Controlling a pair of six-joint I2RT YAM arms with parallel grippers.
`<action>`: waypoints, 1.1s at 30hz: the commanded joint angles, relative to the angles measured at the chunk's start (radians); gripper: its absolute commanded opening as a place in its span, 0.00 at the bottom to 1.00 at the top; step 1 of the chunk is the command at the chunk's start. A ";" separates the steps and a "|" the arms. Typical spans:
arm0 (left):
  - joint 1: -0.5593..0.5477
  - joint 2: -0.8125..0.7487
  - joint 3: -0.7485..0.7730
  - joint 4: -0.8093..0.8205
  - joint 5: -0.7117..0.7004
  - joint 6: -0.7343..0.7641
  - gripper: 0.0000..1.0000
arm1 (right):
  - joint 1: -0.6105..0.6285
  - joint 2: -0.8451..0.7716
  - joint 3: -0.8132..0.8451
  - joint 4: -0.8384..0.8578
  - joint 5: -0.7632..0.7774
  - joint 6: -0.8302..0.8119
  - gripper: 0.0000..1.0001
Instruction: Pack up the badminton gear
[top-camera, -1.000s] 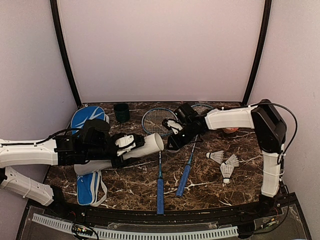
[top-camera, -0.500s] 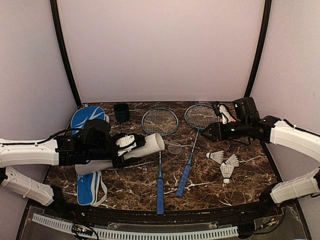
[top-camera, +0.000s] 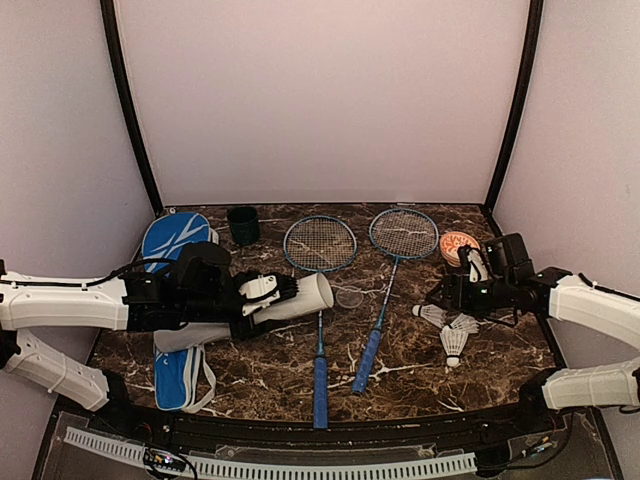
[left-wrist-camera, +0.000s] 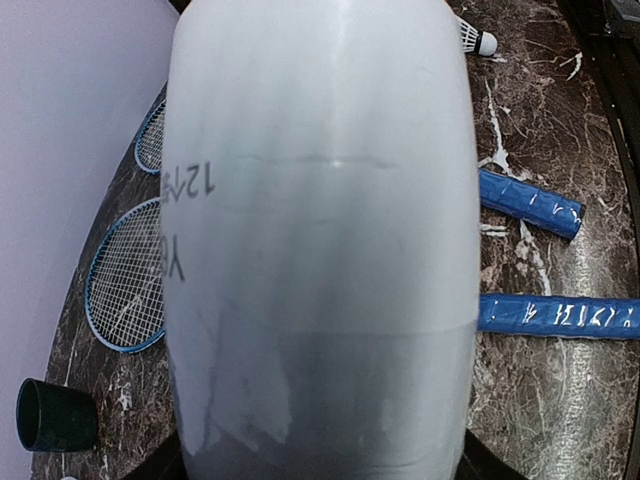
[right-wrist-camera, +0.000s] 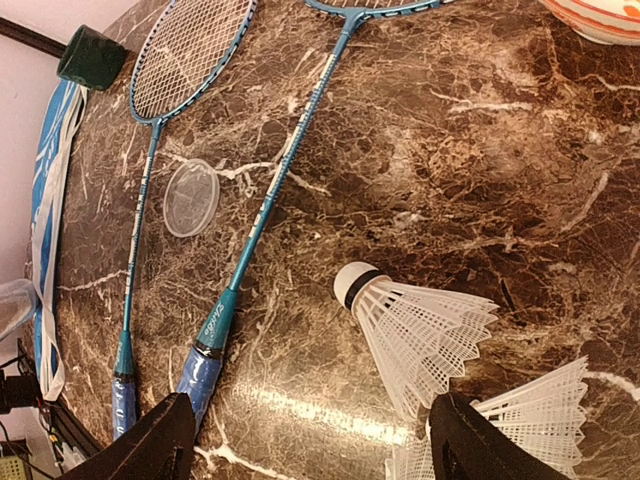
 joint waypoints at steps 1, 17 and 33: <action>0.001 0.001 0.009 0.049 0.016 -0.009 0.33 | -0.006 0.007 -0.026 0.039 0.028 0.057 0.81; 0.001 0.003 0.014 0.047 0.013 -0.008 0.33 | -0.005 0.155 -0.024 0.178 -0.048 0.068 0.66; 0.000 0.011 0.011 0.062 0.018 -0.006 0.33 | -0.005 0.178 0.077 0.229 -0.097 0.009 0.00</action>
